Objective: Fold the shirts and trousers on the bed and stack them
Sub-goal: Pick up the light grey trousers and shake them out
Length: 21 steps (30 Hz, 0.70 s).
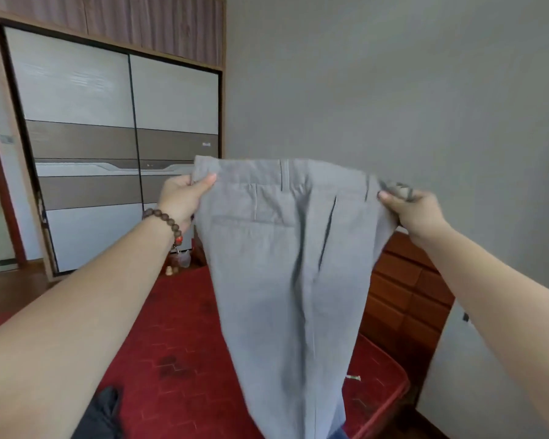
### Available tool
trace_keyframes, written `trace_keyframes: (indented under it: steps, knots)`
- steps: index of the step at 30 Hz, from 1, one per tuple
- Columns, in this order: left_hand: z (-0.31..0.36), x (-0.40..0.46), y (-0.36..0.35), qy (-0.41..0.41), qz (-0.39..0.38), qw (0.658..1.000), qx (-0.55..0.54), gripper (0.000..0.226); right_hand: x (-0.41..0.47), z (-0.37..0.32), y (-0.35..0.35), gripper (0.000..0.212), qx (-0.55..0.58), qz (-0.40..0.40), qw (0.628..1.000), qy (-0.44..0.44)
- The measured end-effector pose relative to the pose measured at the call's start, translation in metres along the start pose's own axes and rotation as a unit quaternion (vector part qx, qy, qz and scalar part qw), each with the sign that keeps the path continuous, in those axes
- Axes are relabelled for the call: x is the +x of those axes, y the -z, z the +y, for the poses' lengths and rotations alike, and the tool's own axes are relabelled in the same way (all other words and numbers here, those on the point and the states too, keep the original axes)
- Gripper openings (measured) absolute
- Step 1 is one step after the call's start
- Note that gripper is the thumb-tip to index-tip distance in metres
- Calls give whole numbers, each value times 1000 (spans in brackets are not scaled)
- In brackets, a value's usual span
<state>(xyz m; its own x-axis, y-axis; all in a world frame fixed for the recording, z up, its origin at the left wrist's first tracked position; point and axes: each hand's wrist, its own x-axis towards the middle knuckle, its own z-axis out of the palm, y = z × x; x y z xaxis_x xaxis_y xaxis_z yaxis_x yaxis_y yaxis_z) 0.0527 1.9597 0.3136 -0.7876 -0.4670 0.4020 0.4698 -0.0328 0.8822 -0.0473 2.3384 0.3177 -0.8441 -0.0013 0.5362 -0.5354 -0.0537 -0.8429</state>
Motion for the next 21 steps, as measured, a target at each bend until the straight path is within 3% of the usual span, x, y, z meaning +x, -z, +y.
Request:
trace_keyframes:
  steps: [2,4,6,8,10,13,16,21]
  knots:
    - [3,-10,5,-11,5,1000,14,5,-3,-2,4,14,-15,-7,1000,-11]
    - [12,-16,10,-35,17,998,-47,7,-1,-10,8,12,80,-13,997,7]
    - [11,-22,14,-40,36,998,-40,5,-3,-9,7,9,130,-43,991,-9]
    - [7,-29,18,-38,49,998,26,5,-7,-3,3,25,45,-91,994,-37]
    - [13,-32,24,-44,61,996,37,8,-4,-3,4,6,25,-117,992,-38]
    - [23,-39,34,-60,84,995,11,7,-5,-7,4,16,85,-141,986,-35]
    - [18,-47,46,-42,72,993,87,8,-16,3,0,23,33,-215,973,-70]
    - [42,-64,60,-49,17,998,42,16,-15,-1,4,55,155,-256,949,-102]
